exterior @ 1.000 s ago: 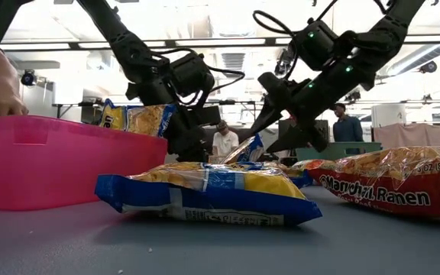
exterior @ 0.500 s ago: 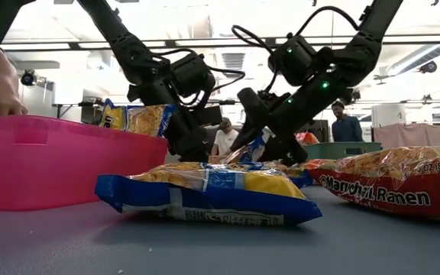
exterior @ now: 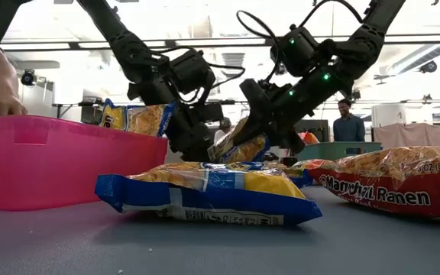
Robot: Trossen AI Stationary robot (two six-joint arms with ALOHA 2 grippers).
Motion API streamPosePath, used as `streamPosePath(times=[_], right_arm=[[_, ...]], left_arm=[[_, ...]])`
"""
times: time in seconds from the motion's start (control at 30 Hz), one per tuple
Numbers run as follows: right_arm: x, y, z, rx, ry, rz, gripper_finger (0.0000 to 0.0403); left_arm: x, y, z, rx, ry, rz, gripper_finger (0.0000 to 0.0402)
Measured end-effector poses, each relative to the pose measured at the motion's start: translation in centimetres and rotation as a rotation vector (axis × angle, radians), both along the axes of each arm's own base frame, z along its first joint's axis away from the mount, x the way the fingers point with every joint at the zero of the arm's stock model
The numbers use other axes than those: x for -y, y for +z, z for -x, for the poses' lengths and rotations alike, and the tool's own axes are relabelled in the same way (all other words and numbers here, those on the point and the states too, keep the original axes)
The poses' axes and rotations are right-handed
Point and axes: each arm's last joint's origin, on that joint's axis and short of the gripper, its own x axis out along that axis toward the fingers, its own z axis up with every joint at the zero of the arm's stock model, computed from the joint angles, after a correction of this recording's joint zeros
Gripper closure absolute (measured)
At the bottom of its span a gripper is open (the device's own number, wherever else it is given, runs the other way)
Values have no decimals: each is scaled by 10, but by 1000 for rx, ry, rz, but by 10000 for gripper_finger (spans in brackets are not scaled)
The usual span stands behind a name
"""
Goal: Sort Maruchan noodles
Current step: Put the top blue noodle pack into the red bin
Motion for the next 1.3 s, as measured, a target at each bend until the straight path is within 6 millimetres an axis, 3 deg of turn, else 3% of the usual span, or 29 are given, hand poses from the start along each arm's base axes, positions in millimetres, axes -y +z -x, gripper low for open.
streamPosePath(times=[0.27, 0.5, 0.63, 0.87, 1.07, 1.3], right_arm=[[-1, 27, 10, 21, 76, 157, 297], [-12, 44, 39, 46, 152, 303, 296], [-24, 47, 54, 127, 211, 411, 296], [-41, 41, 68, 244, 293, 577, 296], [-48, 38, 70, 240, 339, 628, 296], [-51, 45, 65, 272, 397, 662, 296]], left_arm=[[2, 47, 11, 84, -49, -64, 402], [11, 104, 32, 234, -70, -111, 402], [18, 122, 43, 330, -139, -74, 401], [27, 124, 53, 560, -266, 22, 369], [25, 113, 56, 602, -175, -30, 291], [25, 94, 48, 680, -203, -31, 190]])
